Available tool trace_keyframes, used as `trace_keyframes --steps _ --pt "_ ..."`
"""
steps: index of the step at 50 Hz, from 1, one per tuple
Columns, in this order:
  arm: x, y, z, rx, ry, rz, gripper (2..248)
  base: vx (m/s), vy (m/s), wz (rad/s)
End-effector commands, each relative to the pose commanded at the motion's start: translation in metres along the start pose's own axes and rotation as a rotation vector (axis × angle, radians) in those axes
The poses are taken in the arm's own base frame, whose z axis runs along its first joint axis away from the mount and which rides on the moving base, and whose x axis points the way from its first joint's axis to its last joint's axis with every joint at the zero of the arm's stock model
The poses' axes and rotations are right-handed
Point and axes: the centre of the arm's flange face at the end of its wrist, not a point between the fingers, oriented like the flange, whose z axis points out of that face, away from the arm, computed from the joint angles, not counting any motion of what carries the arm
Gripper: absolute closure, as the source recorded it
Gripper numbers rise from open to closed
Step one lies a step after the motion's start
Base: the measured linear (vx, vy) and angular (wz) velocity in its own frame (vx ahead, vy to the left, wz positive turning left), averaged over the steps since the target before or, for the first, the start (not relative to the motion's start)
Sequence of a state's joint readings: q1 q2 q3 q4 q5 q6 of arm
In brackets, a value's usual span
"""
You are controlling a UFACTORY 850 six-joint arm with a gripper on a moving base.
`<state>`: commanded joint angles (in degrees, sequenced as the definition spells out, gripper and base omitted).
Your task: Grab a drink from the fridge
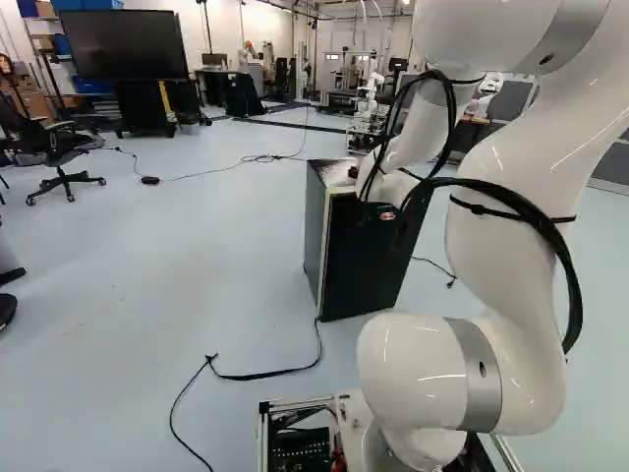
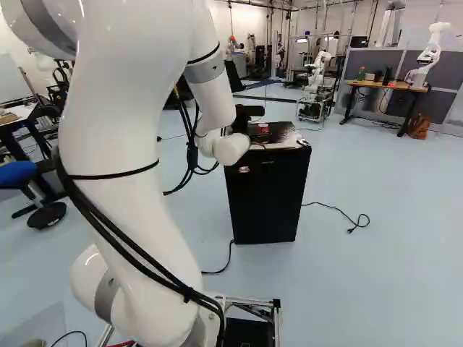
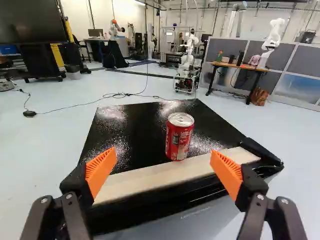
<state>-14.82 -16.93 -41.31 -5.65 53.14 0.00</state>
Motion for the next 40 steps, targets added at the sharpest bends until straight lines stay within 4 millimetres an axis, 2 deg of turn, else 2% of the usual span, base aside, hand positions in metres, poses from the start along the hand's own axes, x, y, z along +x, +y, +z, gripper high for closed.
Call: trace_keyframes --steps 22,40 --pt "0.003 0.024 0.039 -0.037 0.017 0.006 3 0.0 0.0 0.0" --pt "-0.012 0.038 0.073 -0.054 0.005 0.011 3 0.0 0.0 0.0"
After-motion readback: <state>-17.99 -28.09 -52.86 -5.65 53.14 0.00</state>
